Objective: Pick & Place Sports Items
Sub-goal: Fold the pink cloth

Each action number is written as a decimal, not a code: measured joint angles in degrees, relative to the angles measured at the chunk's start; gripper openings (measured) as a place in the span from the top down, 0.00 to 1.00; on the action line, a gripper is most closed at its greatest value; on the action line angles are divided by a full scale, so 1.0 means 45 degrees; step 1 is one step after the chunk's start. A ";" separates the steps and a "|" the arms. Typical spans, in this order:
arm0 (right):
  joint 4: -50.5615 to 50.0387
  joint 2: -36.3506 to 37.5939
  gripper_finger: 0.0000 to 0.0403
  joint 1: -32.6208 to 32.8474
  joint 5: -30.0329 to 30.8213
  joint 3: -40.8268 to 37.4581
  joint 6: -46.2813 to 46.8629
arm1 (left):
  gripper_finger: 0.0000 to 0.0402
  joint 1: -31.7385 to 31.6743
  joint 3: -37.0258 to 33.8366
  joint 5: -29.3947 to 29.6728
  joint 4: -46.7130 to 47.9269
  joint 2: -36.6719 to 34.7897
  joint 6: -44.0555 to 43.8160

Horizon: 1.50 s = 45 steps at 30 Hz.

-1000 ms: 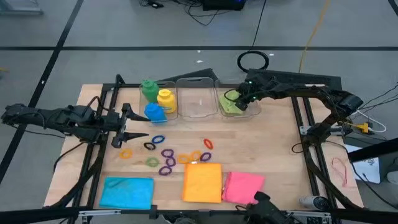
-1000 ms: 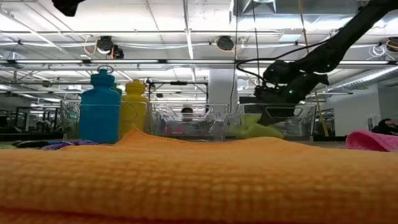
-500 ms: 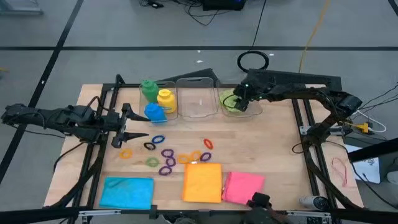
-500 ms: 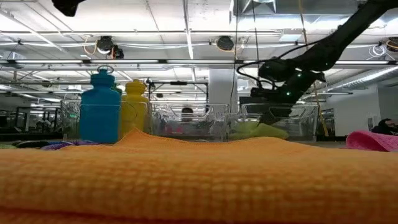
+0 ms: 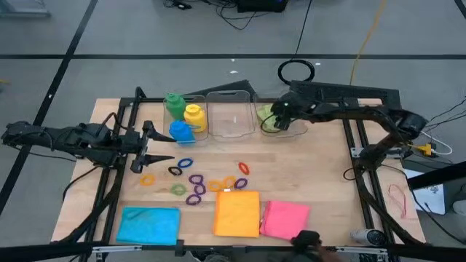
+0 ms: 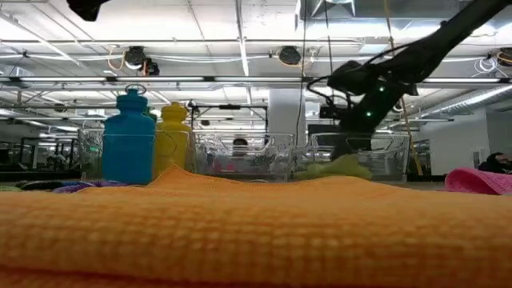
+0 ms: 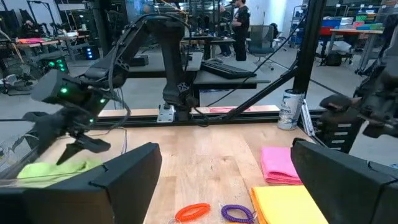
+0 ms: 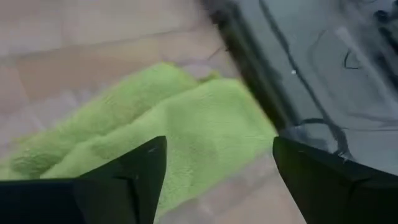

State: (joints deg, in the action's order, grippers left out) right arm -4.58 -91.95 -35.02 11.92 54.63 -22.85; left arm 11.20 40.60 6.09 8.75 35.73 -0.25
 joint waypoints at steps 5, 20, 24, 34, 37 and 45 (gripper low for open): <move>-0.0099 0.0950 0.48 0.0207 -0.0023 0.0000 0.0750 | 0.26 0.0000 0.0000 -0.0002 0.0001 0.0000 -0.0002; -0.1321 0.4565 0.57 0.4385 -0.4215 -0.0074 0.3210 | 0.26 0.0000 0.0000 -0.0001 0.0001 0.0001 -0.0001; -0.1254 0.4845 0.60 0.6683 -0.4365 -0.0506 0.4004 | 0.26 0.0000 0.0000 0.0000 0.0001 0.0005 0.0001; 0.4340 0.4680 0.68 1.2023 -0.4358 -0.3945 0.5859 | 0.26 -0.0010 0.0000 0.0000 0.0001 0.0005 0.0001; 0.5800 0.4485 0.72 1.3250 -0.4395 -0.4800 0.5959 | 0.26 -0.0010 0.0000 0.0000 -0.0001 0.0000 0.0001; 0.3587 0.2276 1.00 1.4990 -0.5337 -0.3319 0.6395 | 0.26 -0.0005 0.0000 0.0000 -0.0004 0.0000 0.0001</move>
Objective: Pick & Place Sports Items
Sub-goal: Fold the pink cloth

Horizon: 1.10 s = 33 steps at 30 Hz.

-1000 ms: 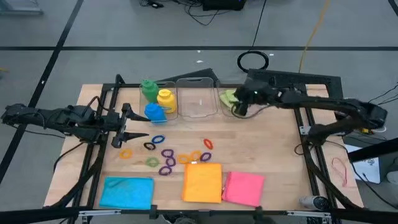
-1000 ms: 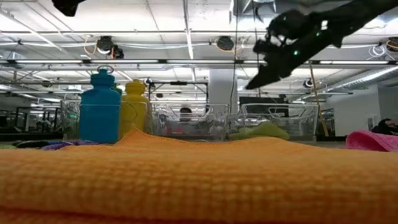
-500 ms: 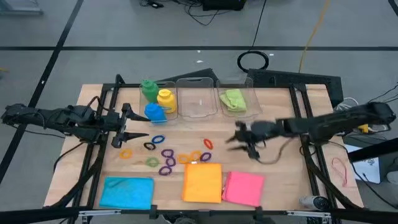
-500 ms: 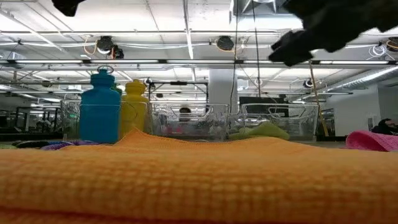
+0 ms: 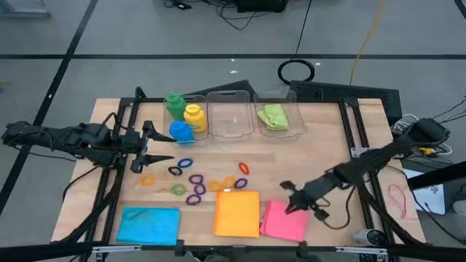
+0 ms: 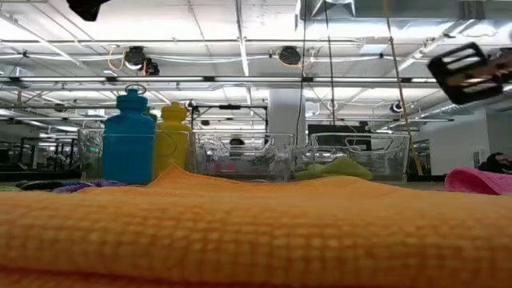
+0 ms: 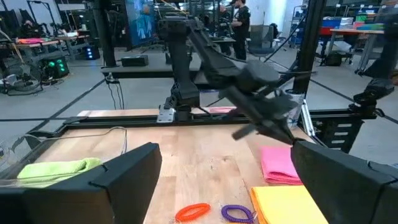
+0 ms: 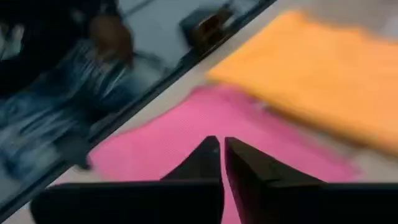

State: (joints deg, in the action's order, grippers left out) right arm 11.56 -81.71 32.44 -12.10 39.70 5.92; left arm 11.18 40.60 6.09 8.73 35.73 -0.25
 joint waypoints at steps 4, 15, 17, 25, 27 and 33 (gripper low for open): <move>-0.1134 -0.1180 0.97 0.0162 -0.0040 0.0605 -0.0077 | 0.26 0.0000 0.0000 0.0000 0.0004 0.0005 0.0000; -0.2973 -0.2892 1.00 -0.0505 -0.0092 0.0720 -0.0465 | 0.26 0.0005 0.0000 0.0000 0.0003 0.0000 0.0000; -0.3380 -0.2705 0.99 -0.0706 -0.0060 0.0716 -0.0547 | 0.26 0.0005 0.0000 -0.0003 0.0002 0.0000 0.0000; -0.6776 -0.0710 1.00 -0.1706 0.3488 0.0643 -0.1710 | 0.26 0.0005 0.0000 0.0000 0.0002 0.0000 0.0000; -0.7102 -0.0214 1.00 -0.1928 0.4637 0.0633 -0.2134 | 0.26 0.0005 0.0000 0.0000 0.0004 0.0005 -0.0005; -0.6635 0.0921 0.99 -0.2141 0.6897 0.0643 -0.3404 | 0.26 0.0005 0.0000 0.0000 0.0004 0.0003 0.0000</move>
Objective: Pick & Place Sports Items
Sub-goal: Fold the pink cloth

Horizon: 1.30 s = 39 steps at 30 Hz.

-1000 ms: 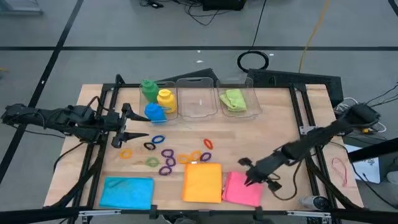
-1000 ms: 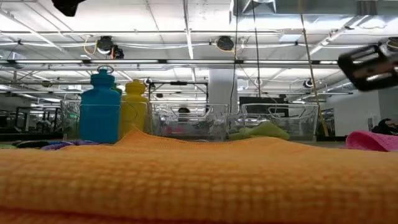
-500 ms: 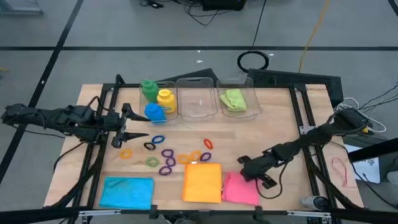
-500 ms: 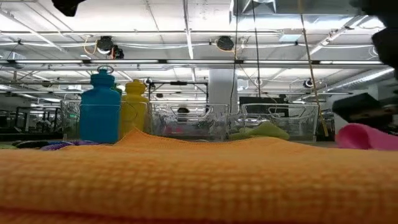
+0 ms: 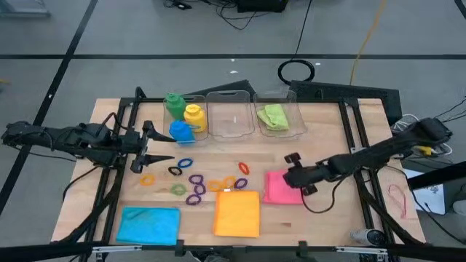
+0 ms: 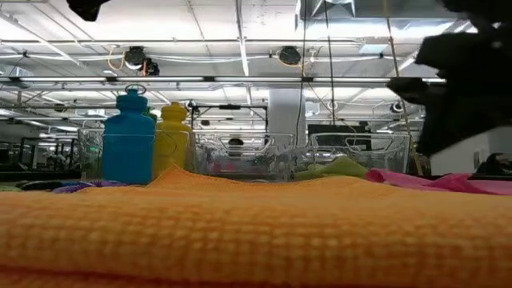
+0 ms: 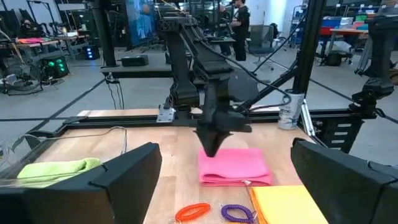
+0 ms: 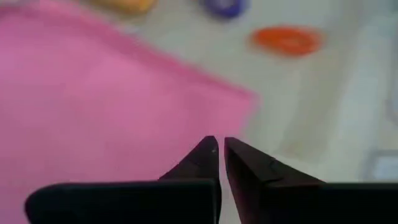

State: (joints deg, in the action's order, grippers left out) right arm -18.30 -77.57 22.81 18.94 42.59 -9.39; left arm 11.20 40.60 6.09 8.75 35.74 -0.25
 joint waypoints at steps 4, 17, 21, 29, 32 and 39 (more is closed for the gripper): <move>0.0081 0.0705 1.00 0.0005 0.0373 0.0005 0.0488 | 0.26 0.0000 0.0000 0.0000 0.0000 0.0000 0.0000; -0.1179 0.2955 0.65 -0.0248 -0.1831 -0.0972 0.6335 | 0.26 -0.0010 0.0000 0.0000 0.0000 0.0002 0.0000; 0.0315 0.3108 0.53 -0.0145 -0.2909 -0.2259 0.5953 | 0.26 -0.0005 0.0000 -0.0002 0.0000 -0.0003 0.0000; 0.2487 0.1788 0.69 -0.0667 -0.5613 -0.2710 0.7251 | 0.26 0.0000 -0.0004 -0.0001 0.0000 0.0002 -0.0001; 0.2130 0.1251 0.88 -0.0874 -0.6237 -0.1818 0.6964 | 0.26 0.0000 0.0000 -0.0003 0.0000 0.0001 -0.0002; 0.1100 -0.0040 0.96 -0.1449 -0.6363 0.0226 0.6602 | 0.26 0.0000 0.0000 -0.0003 0.0000 0.0000 0.0000</move>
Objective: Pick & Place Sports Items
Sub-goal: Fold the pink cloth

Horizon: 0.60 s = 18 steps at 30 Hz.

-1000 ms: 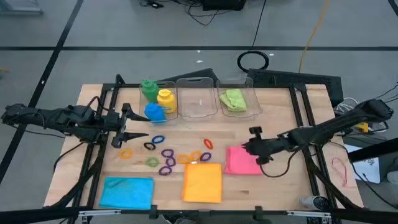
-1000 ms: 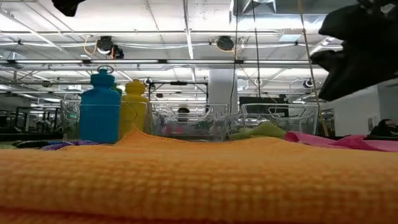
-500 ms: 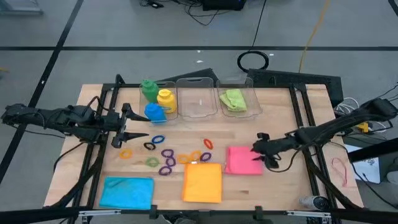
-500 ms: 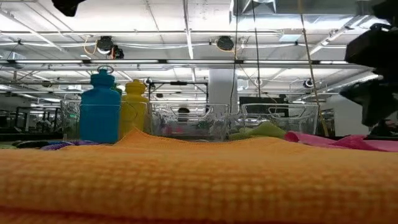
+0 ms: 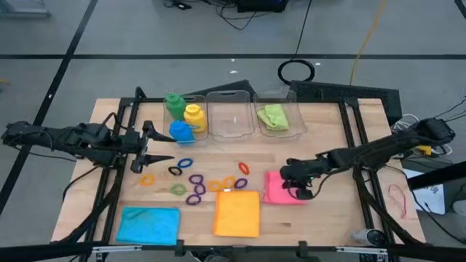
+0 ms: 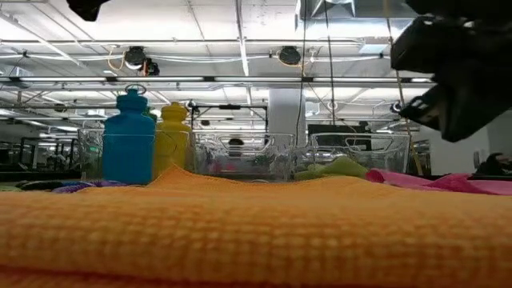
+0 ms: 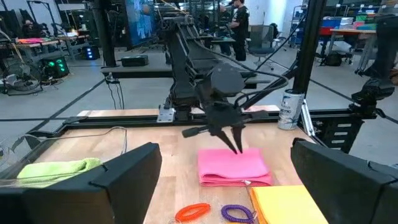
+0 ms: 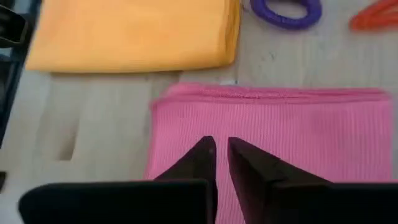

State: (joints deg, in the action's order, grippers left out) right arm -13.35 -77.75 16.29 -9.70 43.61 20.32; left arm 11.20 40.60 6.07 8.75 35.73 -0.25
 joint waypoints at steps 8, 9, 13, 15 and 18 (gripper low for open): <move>-0.0693 -0.2635 0.99 -0.0271 -0.0551 0.0653 0.0435 | 0.26 0.0000 0.0000 -0.0002 0.0000 -0.0002 0.0000; -0.0797 -0.2905 1.00 -0.0261 -0.0687 0.0653 0.0557 | 0.26 0.0000 0.0000 0.0002 -0.0004 -0.0002 0.0000; -0.1222 -0.3520 1.00 -0.0285 -0.1135 0.0730 0.0982 | 0.26 0.0000 0.0000 0.0002 -0.0001 -0.0002 0.0000; -0.1397 -0.3699 1.00 -0.0285 -0.1220 0.0726 0.0911 | 0.26 0.0000 0.0000 0.0003 -0.0001 -0.0002 -0.0004; -0.1519 -0.3835 1.00 -0.0285 -0.1246 0.0711 -0.0275 | 0.26 0.0000 0.0000 -0.0002 -0.0001 -0.0002 -0.0001</move>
State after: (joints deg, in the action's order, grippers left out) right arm -20.19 -95.00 15.00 -15.30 46.81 19.08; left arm 11.20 40.60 6.07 8.75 35.73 -0.25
